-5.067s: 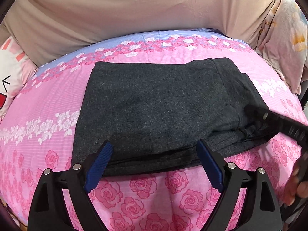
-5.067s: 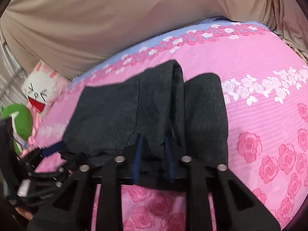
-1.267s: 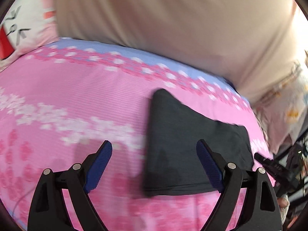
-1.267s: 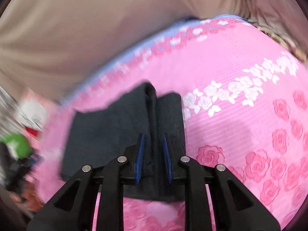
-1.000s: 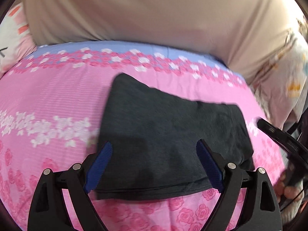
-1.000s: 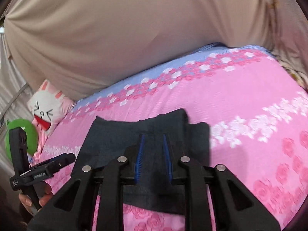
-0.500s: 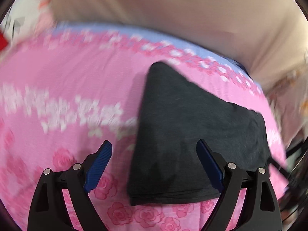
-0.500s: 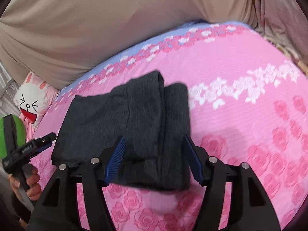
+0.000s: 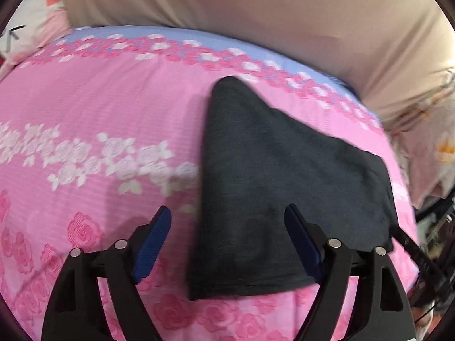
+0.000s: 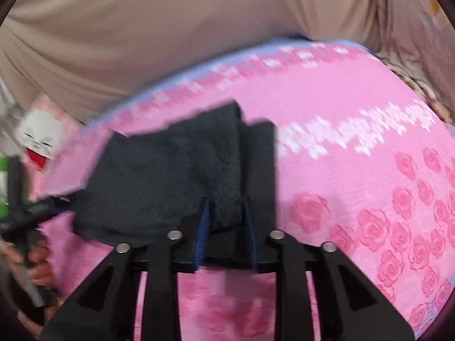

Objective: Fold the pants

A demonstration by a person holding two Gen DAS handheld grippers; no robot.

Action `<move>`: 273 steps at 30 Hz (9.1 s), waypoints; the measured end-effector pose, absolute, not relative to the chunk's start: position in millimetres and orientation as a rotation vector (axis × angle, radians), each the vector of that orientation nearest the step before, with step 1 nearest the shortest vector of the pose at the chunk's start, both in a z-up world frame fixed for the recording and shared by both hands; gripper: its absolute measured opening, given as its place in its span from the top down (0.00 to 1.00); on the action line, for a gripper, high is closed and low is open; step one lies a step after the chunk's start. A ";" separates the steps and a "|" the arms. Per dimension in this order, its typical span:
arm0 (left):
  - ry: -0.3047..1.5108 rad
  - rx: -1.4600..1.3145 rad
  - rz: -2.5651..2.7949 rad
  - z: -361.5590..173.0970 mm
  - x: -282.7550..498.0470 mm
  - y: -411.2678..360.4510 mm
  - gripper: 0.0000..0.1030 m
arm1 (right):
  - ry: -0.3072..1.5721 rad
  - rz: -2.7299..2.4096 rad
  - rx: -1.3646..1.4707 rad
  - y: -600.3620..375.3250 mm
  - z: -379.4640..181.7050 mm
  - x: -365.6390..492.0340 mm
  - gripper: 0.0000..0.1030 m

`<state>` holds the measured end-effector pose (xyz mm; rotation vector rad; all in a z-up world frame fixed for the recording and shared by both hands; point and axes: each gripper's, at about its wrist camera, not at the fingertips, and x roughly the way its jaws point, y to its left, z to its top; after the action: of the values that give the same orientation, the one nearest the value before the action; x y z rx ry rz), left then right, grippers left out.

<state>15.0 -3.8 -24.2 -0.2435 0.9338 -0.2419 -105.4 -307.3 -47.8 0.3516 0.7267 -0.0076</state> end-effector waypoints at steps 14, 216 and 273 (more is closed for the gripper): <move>0.914 -0.365 -0.358 -6.2 18.1 9.7 0.93 | 0.655 0.170 0.493 -291.7 -16.3 -114.4 0.72; 0.855 -0.080 -0.118 -7.1 -67.0 15.3 0.20 | 0.848 0.436 0.055 -137.1 -50.7 -120.4 0.65; 0.996 -0.199 -0.308 -10.4 -63.6 49.5 0.88 | 0.771 0.205 0.362 -258.8 -45.6 -172.9 0.66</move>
<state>-63.6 49.5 -10.4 -0.1986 0.9961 -0.3080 -172.9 -258.8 -45.6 0.3619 0.7709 0.2054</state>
